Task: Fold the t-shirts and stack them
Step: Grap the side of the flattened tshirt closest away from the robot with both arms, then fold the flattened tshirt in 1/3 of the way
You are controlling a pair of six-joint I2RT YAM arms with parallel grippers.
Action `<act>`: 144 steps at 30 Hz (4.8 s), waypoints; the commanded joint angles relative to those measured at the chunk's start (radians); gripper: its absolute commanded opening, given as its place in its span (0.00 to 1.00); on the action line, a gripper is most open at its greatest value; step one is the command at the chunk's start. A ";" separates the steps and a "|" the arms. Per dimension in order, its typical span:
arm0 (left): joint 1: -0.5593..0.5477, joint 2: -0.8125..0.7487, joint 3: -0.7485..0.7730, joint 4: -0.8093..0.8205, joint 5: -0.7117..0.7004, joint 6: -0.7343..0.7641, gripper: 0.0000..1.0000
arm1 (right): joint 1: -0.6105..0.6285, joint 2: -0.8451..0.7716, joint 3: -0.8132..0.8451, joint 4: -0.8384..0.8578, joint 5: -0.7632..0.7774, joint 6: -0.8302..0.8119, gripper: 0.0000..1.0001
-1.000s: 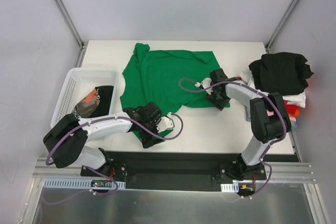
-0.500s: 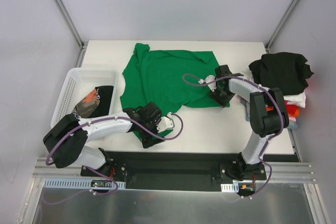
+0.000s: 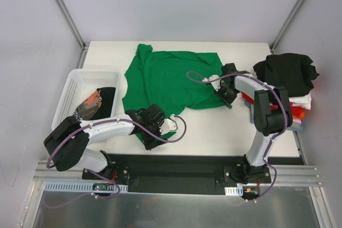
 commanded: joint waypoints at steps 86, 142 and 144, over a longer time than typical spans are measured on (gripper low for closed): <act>0.406 0.072 0.454 0.129 -0.095 0.465 0.03 | 0.000 0.233 0.507 -0.385 0.139 -0.147 0.04; 0.483 0.198 0.511 0.153 -0.124 0.482 0.00 | -0.017 0.287 0.628 -0.346 0.230 -0.156 0.38; 0.483 0.202 0.517 0.153 -0.121 0.480 0.00 | -0.016 0.287 0.628 -0.344 0.228 -0.153 0.41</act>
